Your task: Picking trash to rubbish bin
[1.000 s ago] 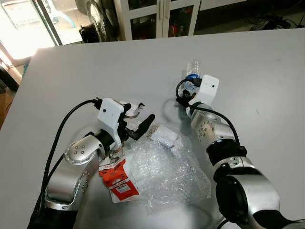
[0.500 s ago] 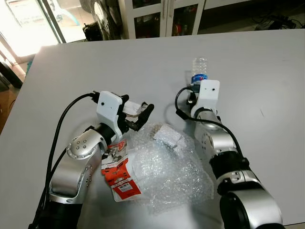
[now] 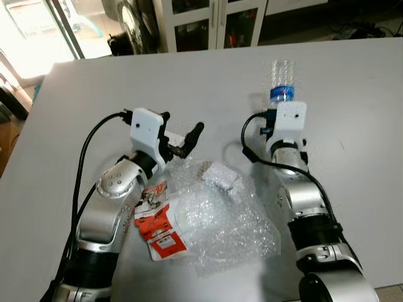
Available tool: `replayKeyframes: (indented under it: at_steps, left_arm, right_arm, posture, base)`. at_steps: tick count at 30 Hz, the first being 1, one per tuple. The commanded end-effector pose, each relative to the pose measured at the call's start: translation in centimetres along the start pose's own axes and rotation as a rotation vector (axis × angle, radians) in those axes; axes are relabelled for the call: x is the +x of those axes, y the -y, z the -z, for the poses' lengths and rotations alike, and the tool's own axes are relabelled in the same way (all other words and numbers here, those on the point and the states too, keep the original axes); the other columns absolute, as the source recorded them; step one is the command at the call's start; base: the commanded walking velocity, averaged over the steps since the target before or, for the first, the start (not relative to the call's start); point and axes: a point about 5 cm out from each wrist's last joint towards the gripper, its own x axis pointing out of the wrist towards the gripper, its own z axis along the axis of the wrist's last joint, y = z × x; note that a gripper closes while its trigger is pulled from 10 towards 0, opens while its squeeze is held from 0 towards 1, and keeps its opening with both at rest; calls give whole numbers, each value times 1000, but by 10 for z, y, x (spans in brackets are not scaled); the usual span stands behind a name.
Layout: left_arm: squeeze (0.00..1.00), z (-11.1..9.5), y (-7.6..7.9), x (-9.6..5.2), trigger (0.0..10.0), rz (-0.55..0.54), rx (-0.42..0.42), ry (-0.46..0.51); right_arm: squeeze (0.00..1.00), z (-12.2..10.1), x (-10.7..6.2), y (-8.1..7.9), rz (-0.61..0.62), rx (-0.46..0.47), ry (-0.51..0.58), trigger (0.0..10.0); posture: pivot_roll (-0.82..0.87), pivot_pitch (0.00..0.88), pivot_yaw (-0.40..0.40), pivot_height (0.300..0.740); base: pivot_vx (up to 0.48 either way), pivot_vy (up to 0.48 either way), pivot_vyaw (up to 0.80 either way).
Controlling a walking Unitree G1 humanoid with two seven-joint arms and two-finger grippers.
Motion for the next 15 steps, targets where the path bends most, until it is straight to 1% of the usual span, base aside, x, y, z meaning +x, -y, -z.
replayKeyframes:
  at_steps: [1, 4, 5, 7, 8, 11, 12, 13, 14, 15]
  left_arm:
    - [0, -2, -3, 2, 10000, -28, 19, 14]
    - [0, -1, -4, 5, 10000, -49, 19, 16]
    - [0, 0, -4, 7, 10000, -65, 14, 20]
    - [0, 0, -4, 7, 10000, -71, 12, 21]
    - [0, 1, -3, 8, 10000, -84, 16, 24]
    - [0, 2, -2, 8, 10000, -95, 29, 26]
    - [0, 3, -2, 8, 10000, -104, 47, 26]
    - [0, 4, -1, 5, 10000, -107, 93, 31]
    - [0, 4, -1, 5, 10000, -107, 93, 31]
    - [0, 4, 0, 4, 10000, -107, 125, 35]
  right_arm:
    - [0, -5, -4, 2, 8, -22, 39, 10000]
    - [0, -9, -8, 6, 12, -34, 65, 10000]
    - [0, -11, -13, 9, 8, -50, 84, 10000]
    - [0, -12, -15, 10, 6, -55, 89, 10000]
    - [0, -14, -21, 13, 2, -60, 103, 10000]
    - [0, -16, -27, 16, -4, -66, 118, 10000]
    - [0, -17, -30, 18, -6, -75, 128, 10000]
    - [0, -17, -35, 21, -5, -85, 135, 10000]
    - [0, -17, -35, 21, -5, -85, 135, 10000]
    - [0, -18, -38, 22, -4, -92, 139, 10000]
  posture:
    - [58, 79, 67, 740]
    - [46, 71, 68, 740]
    - [36, 63, 65, 740]
    - [31, 62, 64, 740]
    - [25, 59, 62, 740]
    - [21, 58, 60, 740]
    - [17, 58, 57, 740]
    - [14, 59, 56, 740]
    - [14, 59, 56, 740]
    - [14, 59, 56, 740]
  base:
    - [0, 0, 0]
    - [0, 0, 0]
    - [0, 0, 0]
    - [0, 0, 0]
    - [0, 0, 0]
    - [0, 0, 0]
    - [0, 0, 0]
    - [0, 0, 0]
    - [0, 0, 0]
    - [0, 0, 0]
